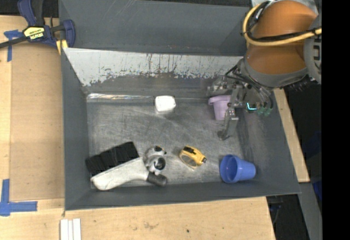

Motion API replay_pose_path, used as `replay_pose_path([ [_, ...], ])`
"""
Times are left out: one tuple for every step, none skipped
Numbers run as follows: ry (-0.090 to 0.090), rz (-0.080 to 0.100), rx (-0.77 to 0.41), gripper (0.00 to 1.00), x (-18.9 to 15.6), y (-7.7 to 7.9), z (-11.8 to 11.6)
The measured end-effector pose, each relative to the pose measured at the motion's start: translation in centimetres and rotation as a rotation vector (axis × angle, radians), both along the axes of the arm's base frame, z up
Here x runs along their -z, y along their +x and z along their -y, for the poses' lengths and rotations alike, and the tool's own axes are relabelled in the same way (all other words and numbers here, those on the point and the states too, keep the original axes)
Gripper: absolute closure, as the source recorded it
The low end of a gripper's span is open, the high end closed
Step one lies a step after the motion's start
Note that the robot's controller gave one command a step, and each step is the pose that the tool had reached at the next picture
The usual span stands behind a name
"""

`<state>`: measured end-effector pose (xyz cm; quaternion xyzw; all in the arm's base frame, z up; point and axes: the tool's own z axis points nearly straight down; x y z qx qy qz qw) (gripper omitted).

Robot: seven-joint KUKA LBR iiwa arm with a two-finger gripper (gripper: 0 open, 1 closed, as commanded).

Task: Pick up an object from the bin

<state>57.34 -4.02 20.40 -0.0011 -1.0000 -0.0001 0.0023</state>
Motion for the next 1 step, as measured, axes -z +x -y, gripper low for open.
replay_pose_path([
  [-0.001,0.008,-0.001,0.00,-0.47,0.15,-0.01],
])
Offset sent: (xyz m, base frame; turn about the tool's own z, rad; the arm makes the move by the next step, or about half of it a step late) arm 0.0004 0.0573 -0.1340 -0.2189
